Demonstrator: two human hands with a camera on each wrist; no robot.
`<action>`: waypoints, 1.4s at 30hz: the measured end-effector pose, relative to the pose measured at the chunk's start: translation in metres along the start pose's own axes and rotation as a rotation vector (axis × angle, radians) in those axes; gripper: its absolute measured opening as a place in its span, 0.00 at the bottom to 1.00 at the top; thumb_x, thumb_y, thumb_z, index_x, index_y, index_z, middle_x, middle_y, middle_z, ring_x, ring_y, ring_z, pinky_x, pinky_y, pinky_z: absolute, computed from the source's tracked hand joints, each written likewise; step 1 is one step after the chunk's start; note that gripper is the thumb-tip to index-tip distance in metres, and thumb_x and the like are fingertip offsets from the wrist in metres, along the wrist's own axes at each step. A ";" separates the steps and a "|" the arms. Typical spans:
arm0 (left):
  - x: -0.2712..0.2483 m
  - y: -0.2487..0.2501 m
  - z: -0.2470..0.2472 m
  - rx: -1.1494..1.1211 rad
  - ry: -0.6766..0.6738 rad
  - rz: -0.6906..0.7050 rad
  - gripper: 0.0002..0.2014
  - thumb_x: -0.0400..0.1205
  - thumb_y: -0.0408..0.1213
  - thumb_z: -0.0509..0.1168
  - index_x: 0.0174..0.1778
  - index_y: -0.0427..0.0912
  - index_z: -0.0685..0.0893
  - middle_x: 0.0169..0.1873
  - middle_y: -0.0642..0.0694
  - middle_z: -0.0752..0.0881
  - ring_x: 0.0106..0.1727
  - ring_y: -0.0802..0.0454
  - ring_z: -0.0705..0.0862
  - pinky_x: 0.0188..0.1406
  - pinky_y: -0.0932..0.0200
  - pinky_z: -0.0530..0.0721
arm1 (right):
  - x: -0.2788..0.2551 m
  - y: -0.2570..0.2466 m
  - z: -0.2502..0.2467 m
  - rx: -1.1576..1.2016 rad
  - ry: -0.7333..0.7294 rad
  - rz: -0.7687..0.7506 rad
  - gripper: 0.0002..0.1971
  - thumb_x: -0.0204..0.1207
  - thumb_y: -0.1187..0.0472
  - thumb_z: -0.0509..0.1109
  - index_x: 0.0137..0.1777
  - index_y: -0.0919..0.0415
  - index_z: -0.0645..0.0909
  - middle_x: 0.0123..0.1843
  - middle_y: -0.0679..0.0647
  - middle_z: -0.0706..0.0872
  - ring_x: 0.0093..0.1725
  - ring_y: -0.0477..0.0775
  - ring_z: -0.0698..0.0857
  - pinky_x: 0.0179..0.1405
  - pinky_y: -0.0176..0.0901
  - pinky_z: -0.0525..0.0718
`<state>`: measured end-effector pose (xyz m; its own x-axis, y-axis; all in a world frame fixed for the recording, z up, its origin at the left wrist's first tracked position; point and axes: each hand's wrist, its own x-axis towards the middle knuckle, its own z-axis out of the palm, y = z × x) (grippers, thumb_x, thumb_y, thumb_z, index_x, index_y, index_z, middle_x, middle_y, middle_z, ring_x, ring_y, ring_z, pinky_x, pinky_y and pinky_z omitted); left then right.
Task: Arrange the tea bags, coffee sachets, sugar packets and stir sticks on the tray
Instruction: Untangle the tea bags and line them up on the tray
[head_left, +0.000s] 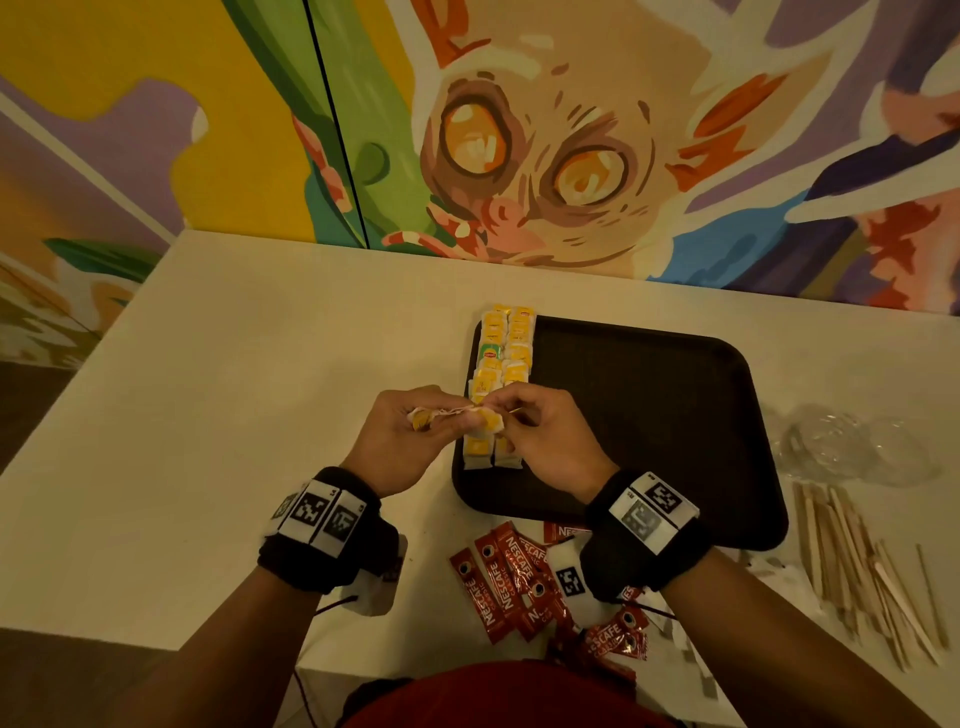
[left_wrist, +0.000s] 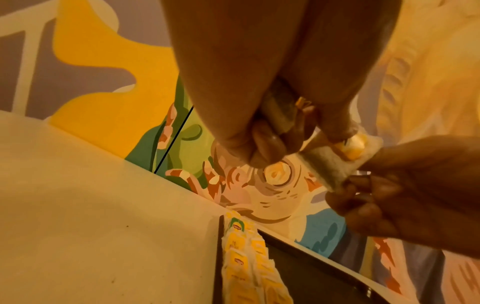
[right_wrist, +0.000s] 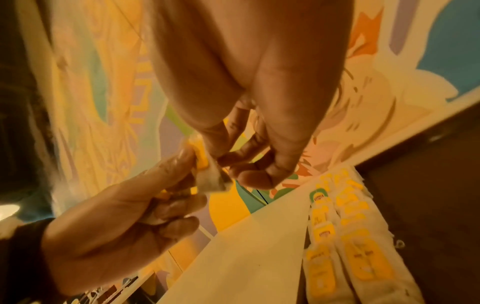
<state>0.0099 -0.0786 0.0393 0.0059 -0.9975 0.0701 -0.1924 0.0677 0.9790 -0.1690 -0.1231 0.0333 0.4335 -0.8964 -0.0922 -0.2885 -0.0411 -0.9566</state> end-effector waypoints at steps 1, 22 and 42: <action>0.001 0.000 0.001 -0.029 0.031 0.013 0.07 0.76 0.32 0.73 0.48 0.35 0.92 0.35 0.49 0.89 0.35 0.59 0.85 0.37 0.68 0.80 | -0.001 0.001 0.002 0.026 0.005 -0.002 0.12 0.79 0.67 0.72 0.47 0.45 0.86 0.47 0.47 0.88 0.46 0.49 0.85 0.46 0.47 0.84; -0.012 -0.028 0.008 0.073 0.365 -0.301 0.05 0.80 0.40 0.71 0.42 0.44 0.89 0.37 0.54 0.89 0.35 0.71 0.84 0.34 0.79 0.78 | 0.008 0.047 0.019 -0.337 -0.050 0.327 0.09 0.81 0.56 0.71 0.56 0.59 0.88 0.53 0.51 0.88 0.52 0.46 0.84 0.51 0.36 0.80; -0.019 -0.033 0.002 0.096 0.231 -0.383 0.03 0.79 0.40 0.71 0.47 0.48 0.87 0.31 0.52 0.85 0.26 0.67 0.79 0.31 0.65 0.78 | 0.012 0.068 0.053 -0.381 0.093 0.514 0.11 0.77 0.68 0.70 0.56 0.60 0.74 0.59 0.62 0.75 0.50 0.63 0.86 0.48 0.57 0.91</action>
<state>0.0138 -0.0620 0.0053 0.3106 -0.9193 -0.2416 -0.2236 -0.3177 0.9214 -0.1377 -0.1133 -0.0475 0.0887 -0.8770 -0.4722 -0.7299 0.2653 -0.6300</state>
